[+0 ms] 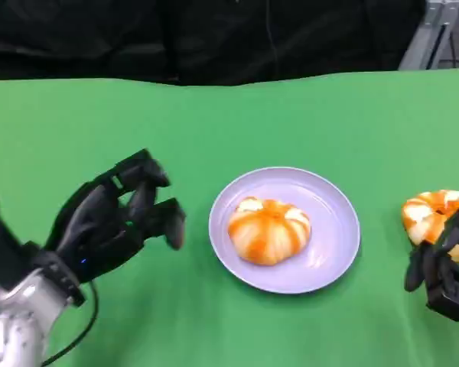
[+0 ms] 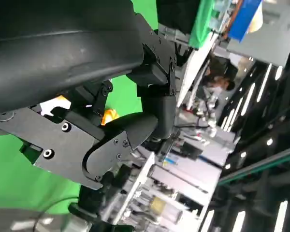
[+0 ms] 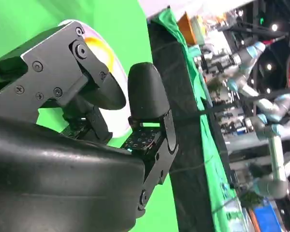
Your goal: Grasp the bread from the table and place it into the plate.
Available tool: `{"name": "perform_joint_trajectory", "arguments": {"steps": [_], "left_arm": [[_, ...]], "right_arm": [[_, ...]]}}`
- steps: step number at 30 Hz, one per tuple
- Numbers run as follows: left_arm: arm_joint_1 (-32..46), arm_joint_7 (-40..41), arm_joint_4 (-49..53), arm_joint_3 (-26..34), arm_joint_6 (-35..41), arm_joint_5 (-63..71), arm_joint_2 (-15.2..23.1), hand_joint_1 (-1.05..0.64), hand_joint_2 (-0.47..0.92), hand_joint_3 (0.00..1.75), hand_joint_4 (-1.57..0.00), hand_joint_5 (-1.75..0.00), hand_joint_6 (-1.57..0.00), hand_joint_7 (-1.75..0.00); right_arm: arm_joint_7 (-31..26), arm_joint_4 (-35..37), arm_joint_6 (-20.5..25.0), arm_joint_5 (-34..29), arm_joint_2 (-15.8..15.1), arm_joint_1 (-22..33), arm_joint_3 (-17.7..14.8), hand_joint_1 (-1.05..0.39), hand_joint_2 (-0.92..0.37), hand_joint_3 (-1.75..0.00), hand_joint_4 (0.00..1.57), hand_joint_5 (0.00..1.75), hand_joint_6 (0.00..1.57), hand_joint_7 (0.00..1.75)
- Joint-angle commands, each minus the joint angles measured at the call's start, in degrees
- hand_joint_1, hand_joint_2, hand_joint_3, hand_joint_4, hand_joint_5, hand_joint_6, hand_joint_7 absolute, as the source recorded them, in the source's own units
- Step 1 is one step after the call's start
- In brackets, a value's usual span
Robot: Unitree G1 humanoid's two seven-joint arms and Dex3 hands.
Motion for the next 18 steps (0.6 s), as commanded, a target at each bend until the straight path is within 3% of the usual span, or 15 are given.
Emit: {"name": "perform_joint_trajectory", "arguments": {"steps": [1,3,7,8,10,12,18], "left_arm": [[5.11,-5.74,0.27,4.38,7.45,-4.98,3.03,-0.28,0.61,1.09,-0.74,-1.75,-0.54,-1.74],[5.5,-9.68,3.12,5.22,7.41,-4.73,3.81,-0.27,0.67,0.96,-0.72,-1.75,-0.59,-1.66],[5.23,-16.53,10.64,7.02,1.79,-2.17,3.9,-0.17,0.72,0.72,-0.69,-1.75,-0.84,-1.29],[4.77,-18.49,13.43,7.4,-0.5,-1.33,3.76,-0.14,0.73,0.65,-0.71,-1.75,-0.89,-1.28],[3.23,-22.21,19.28,7.99,-2.72,-0.24,3.79,-0.18,0.85,0.37,-0.7,-1.75,-0.85,-1.38],[1.59,-24.85,24.66,8.49,-2.39,0.28,3.97,-0.21,0.9,0.22,-0.71,-1.75,-0.83,-1.4],[-2.74,-30.26,35.87,9.26,-6.3,3.87,3.86,-0.28,0.92,0.1,-0.7,-1.75,-0.84,-1.34]], "right_arm": [[0.33,0.76,0.02,0.83,-1.32,-0.5,-1.19,-0.05,-0.43,-1.44,0.93,1.75,0.76,1.73],[0.4,0.92,0.32,0.95,-1.45,-0.63,-1.35,-0.05,-0.43,-1.44,0.94,1.75,0.76,1.73],[0.05,0.63,0.87,0.77,-1.61,-0.54,-1.32,-0.04,-0.43,-1.45,0.94,1.75,0.77,1.72],[0.2,0.7,0.83,0.84,-1.6,-0.54,-1.35,-0.04,-0.43,-1.45,0.94,1.75,0.77,1.72],[0.61,0.97,0.44,0.92,-1.55,-0.59,-1.42,-0.04,-0.44,-1.45,0.94,1.75,0.77,1.72],[0.67,1.0,0.29,0.8,-1.63,-0.51,-1.46,-0.04,-0.43,-1.45,0.94,1.75,0.77,1.72],[0.4,0.57,0.34,0.64,-1.67,-0.23,-1.56,-0.04,-0.43,-1.44,0.94,1.75,0.77,1.71]]}}
